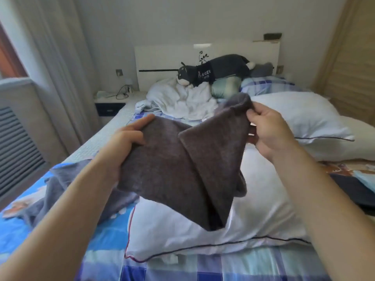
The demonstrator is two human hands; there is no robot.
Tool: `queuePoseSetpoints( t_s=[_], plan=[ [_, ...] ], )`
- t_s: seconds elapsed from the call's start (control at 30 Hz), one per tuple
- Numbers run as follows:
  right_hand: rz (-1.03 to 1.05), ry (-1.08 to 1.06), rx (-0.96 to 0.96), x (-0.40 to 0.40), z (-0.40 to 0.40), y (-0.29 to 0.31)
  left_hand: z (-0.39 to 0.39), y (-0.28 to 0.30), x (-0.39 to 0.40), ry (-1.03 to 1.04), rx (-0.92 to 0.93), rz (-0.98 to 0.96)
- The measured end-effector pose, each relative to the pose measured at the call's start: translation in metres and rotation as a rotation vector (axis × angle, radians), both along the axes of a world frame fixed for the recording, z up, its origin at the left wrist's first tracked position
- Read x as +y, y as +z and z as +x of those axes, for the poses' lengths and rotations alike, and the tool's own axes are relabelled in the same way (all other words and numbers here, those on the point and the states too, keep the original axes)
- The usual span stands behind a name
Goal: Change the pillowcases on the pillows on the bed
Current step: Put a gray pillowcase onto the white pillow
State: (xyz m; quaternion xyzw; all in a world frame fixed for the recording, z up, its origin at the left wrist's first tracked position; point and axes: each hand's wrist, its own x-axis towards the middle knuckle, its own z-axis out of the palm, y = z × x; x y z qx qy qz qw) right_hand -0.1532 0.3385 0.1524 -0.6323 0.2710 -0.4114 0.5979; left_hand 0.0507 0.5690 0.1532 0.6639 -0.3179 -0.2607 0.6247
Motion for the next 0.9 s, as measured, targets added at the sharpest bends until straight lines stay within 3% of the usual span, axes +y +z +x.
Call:
queuePoseSetpoints(
  t_s=[0.1, 0.23, 0.33, 0.43, 0.5, 0.57, 0.6, 0.7, 0.8, 0.87, 0.9],
  plan=[
    [0.136, -0.155, -0.139, -0.053, 0.000, 0.034, 0.031, 0.042, -0.005, 0.093, 0.115, -0.091],
    [0.342, -0.350, -0.278, -0.102, -0.026, 0.022, 0.060, 0.034, 0.001, 0.128, 0.285, 0.055],
    [0.544, -0.417, -0.246, -0.113, -0.057, -0.036, 0.092, -0.030, 0.009, 0.153, 0.243, 0.218],
    [0.783, -0.463, -0.054, -0.103, -0.092, -0.123, 0.091, -0.121, 0.009, 0.131, 0.144, 0.490],
    [0.779, -0.487, -0.085, -0.092, -0.106, -0.160, 0.066, -0.170, 0.017, 0.078, 0.123, 0.629],
    [0.641, -0.535, -0.080, -0.083, -0.101, -0.165, 0.057, -0.204, 0.014, 0.075, 0.042, 0.688],
    [0.500, -0.564, 0.049, -0.078, -0.094, -0.159, 0.065, -0.220, 0.009, 0.115, -0.008, 0.681],
    [-0.051, -0.435, 0.646, -0.054, -0.062, -0.143, 0.072, -0.221, -0.012, 0.285, -0.213, 0.603],
    [-0.499, -0.254, 1.091, -0.037, -0.025, -0.148, 0.027, -0.161, -0.020, 0.314, -0.422, 0.526],
    [-0.671, -0.322, 1.180, -0.042, -0.021, -0.150, 0.016, -0.140, -0.020, 0.295, -0.605, 0.597],
    [-0.718, -0.417, 1.102, -0.046, -0.028, -0.145, 0.014, -0.132, -0.015, 0.303, -0.707, 0.659]
  ],
)
